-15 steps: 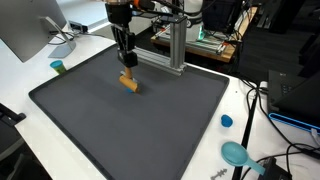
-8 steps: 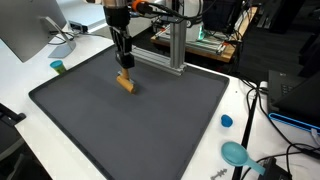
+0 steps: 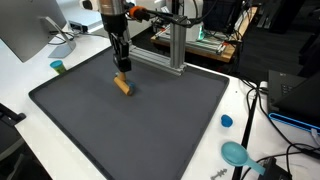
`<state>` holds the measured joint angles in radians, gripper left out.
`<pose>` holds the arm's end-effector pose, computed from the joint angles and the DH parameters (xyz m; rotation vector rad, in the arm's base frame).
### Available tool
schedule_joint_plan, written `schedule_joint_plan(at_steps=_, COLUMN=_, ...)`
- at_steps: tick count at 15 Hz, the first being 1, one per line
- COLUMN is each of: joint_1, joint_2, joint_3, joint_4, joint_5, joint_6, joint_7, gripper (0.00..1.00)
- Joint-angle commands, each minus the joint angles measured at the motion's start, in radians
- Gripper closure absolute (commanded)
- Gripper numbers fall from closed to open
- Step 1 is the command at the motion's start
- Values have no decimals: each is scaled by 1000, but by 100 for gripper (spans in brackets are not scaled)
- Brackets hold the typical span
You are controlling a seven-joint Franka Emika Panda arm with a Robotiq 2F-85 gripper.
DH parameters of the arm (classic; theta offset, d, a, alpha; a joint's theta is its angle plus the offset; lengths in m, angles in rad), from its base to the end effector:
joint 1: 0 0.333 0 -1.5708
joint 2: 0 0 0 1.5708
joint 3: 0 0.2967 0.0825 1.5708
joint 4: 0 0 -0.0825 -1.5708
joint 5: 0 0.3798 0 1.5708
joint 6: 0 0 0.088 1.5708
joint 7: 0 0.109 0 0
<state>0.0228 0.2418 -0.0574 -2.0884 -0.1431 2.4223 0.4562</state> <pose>0.5807 -0.0204 0.2995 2.9894 -0.5828 0.1728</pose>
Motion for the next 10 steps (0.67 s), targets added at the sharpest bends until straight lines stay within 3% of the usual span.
schedule_joint_plan(at_steps=1, joint_1=0, joint_2=36, joint_3=-15, joint_4=14, joint_5=10, joint_6=-70, joint_7=-25, gripper=78)
schedule_joint_plan(at_steps=4, joint_1=-13, joint_2=14, joint_3=1, joint_4=-1, joint_5=66, joint_6=23, joint_7=-69, gripper=78)
schedule_joint_plan(at_steps=10, joint_1=-13, joint_2=-152, joint_3=9, joint_4=-74, joint_5=109, joint_6=102, joint_7=-150, gripper=78)
